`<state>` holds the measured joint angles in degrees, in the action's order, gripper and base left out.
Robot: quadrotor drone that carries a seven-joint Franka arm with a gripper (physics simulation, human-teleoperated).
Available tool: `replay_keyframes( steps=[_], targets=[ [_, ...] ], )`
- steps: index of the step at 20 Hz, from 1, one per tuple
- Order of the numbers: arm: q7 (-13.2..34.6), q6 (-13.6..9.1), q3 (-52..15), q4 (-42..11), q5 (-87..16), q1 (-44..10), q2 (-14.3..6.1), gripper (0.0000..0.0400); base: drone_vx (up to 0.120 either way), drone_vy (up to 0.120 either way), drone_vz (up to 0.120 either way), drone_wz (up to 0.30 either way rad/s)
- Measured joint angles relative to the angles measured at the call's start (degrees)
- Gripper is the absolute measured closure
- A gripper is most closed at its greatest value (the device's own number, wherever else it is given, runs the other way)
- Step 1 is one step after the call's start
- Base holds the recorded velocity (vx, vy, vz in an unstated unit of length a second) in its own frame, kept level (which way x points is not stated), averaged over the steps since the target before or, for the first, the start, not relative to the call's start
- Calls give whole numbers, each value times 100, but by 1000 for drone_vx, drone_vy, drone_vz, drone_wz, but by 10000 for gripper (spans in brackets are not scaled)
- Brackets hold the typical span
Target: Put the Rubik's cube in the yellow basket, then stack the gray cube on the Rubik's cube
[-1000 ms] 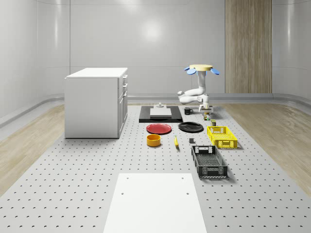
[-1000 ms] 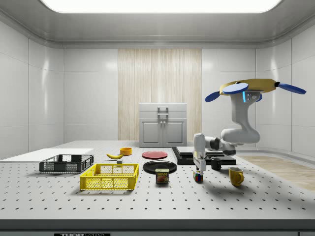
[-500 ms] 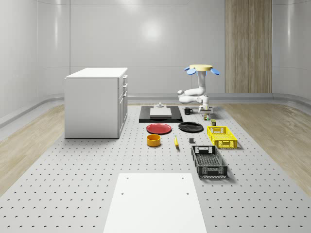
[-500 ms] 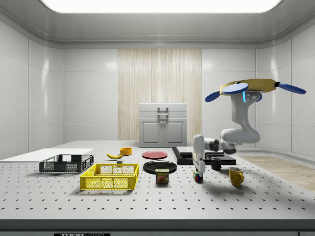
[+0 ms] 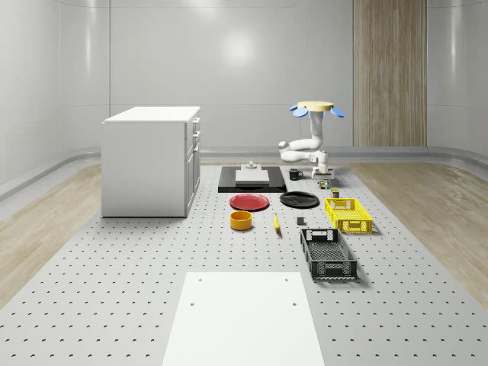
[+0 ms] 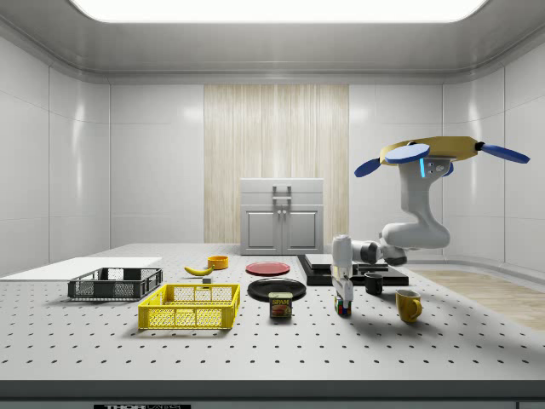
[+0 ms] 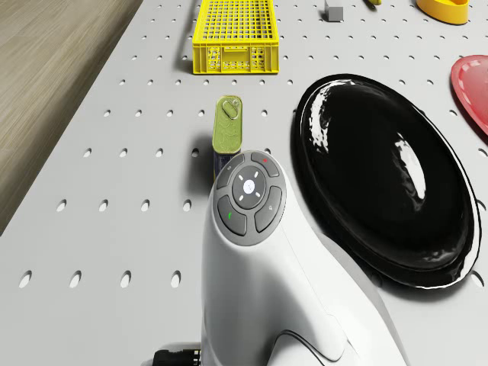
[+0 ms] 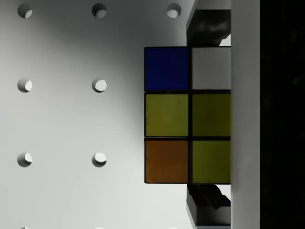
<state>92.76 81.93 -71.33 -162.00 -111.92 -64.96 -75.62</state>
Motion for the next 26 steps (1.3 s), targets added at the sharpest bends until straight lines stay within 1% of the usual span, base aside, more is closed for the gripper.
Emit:
replay_keyframes(
  steps=[1, 3, 6, 11, 15, 19, 23, 26],
  targets=[
    [4, 18, 3, 5, 1, -8, -16, 0, 0, 0, 0, 0],
    [13, 52, 5, 14, 8, -23, -48, 29, 0, 0, 0, 0],
    [26, 99, 3, 22, 23, -43, -94, 53, 0, 0, 0, 0],
    [49, 166, -14, 29, 59, -72, -166, 69, 0, 0, 0, 0],
    [90, 131, -210, -8, 258, -97, -203, 73, 0, 0, 10, 0],
    [137, 87, -455, -47, 505, -128, -244, 74, 0, 0, 120, 0],
    [168, 103, -585, -61, 647, -155, -303, 75, 0, 0, 120, 0],
    [185, 135, -636, -64, 711, -172, -353, 75, 93, 0, 120, 0]
  ],
)
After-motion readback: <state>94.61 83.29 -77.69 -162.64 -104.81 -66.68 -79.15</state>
